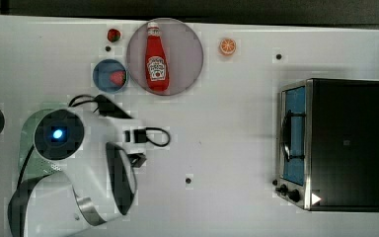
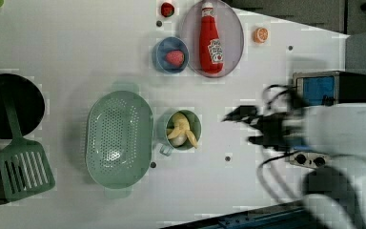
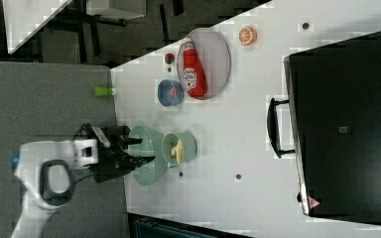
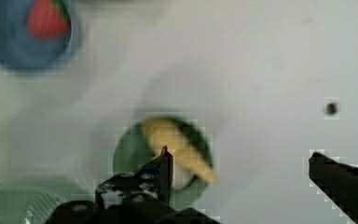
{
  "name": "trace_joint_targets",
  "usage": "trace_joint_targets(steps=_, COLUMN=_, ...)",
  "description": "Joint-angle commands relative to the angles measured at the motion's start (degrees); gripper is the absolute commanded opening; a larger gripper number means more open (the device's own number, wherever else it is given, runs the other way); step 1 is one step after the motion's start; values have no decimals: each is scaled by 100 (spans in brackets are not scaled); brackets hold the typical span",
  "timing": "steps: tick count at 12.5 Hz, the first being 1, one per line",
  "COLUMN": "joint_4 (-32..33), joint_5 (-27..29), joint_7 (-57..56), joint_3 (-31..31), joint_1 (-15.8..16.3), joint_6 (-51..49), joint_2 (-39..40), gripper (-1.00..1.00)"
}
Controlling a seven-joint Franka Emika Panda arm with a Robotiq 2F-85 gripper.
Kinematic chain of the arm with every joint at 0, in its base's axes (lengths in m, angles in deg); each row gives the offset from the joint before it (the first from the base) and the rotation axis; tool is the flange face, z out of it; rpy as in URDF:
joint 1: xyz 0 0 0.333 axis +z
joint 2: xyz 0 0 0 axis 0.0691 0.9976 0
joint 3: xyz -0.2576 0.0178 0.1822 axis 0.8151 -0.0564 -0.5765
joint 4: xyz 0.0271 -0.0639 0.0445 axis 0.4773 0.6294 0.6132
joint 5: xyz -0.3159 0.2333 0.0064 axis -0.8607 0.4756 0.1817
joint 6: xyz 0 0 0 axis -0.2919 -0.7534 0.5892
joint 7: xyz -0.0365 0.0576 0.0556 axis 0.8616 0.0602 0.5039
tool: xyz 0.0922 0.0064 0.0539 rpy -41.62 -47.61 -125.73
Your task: Pick Banana and place it in mug.
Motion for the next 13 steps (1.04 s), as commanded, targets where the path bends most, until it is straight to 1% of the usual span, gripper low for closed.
trace_joint_targets(steps=1, joint_4=-875, joint_5=32, joint_7=-63, joint_3=960, joint_1=-252, joint_6=-961, joint_2=-683, gripper=100)
trace_joint_targets(steps=4, joint_4=-1275, joint_5=-7, joint_7=-392, joint_3=1660, joint_1=-257, joint_6=-1906, joint_2=-1094, gripper=100)
trace_joint_targets(steps=6, joint_4=-1505, joint_5=-9, joint_7=-404, joint_3=1952, joint_1=-257, joint_6=-2236, joint_2=-1252, gripper=100)
trace_joint_targets(steps=9, joint_4=-1623, joint_5=-23, joint_7=-557, joint_3=2080, joint_1=-259, joint_6=-2599, joint_2=-1291, gripper=100)
trace_joint_targets(steps=13, joint_4=-1630, joint_5=-24, joint_7=-578, joint_3=2055, joint_1=-252, joint_6=-2500, joint_2=-1154, gripper=100)
